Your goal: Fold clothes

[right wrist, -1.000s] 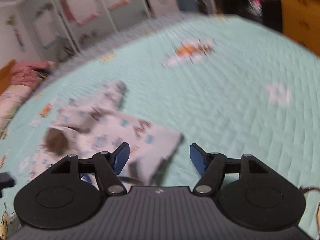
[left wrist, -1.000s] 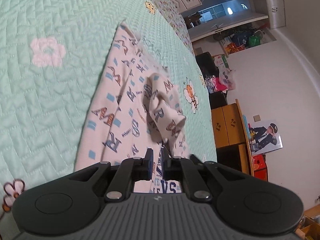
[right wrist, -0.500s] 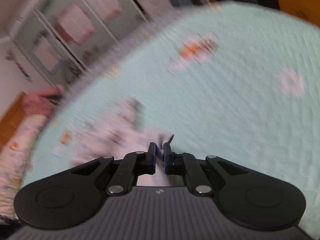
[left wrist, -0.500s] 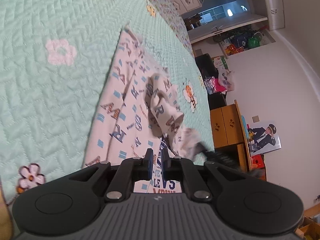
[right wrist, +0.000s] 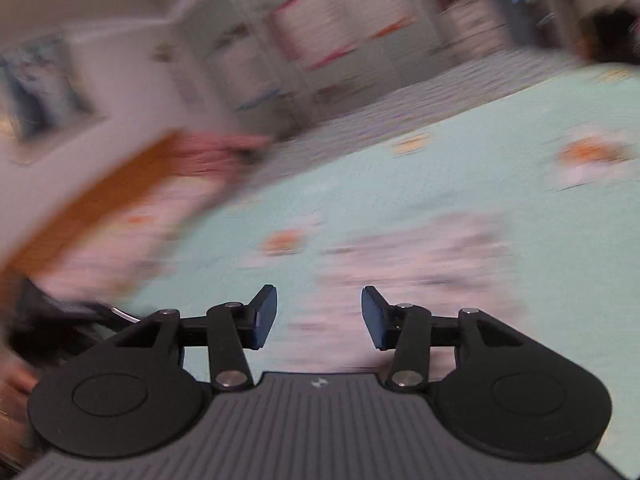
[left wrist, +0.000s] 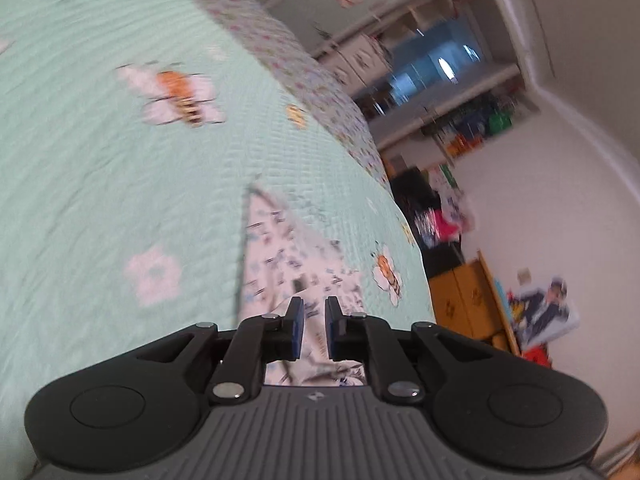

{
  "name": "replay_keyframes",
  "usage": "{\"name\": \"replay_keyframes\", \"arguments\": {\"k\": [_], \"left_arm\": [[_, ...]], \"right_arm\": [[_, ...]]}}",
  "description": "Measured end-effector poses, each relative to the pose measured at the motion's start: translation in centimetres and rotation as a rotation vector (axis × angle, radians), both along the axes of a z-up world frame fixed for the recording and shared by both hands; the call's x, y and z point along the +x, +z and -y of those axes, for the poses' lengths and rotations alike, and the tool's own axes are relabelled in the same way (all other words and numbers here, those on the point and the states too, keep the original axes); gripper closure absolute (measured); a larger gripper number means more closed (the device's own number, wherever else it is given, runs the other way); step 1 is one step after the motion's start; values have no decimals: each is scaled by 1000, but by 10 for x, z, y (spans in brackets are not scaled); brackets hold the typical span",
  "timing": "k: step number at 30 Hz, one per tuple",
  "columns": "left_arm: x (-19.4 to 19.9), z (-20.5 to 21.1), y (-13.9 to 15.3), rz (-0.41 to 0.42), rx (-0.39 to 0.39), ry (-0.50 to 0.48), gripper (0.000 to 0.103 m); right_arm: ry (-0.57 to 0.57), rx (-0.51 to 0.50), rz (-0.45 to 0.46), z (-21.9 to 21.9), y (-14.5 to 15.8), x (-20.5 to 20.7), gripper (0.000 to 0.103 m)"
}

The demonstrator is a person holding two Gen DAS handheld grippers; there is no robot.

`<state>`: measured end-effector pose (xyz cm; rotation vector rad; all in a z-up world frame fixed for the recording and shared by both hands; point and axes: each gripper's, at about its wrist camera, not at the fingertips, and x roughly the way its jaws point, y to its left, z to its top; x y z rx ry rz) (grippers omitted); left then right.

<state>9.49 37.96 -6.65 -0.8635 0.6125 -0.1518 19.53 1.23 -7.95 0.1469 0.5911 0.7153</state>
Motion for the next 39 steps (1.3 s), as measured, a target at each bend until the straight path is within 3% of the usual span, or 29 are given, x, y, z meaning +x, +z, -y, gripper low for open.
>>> {"name": "replay_keyframes", "arguments": {"k": [3,7,14,19,32,39], "left_arm": [[58,26,6,1,82,-105,92],[137,62,-4,-58,150,-202,91],[219,98,-28,-140,268,-313,91],[246,97,-47,-148,224,-330,91],[295,129,-79,-137,237,-472,75],[305,143,-85,-103,229,-610,78]], "right_arm": [[-53,-320,154,6,-25,-6,54],[57,-573,289,-14,-55,-20,54],[53,-749,392,-29,-74,-18,54],[47,-867,463,-39,-86,-17,54],[-64,-732,449,-30,-98,-12,53],[-56,-662,403,-22,-93,-5,54]]}}
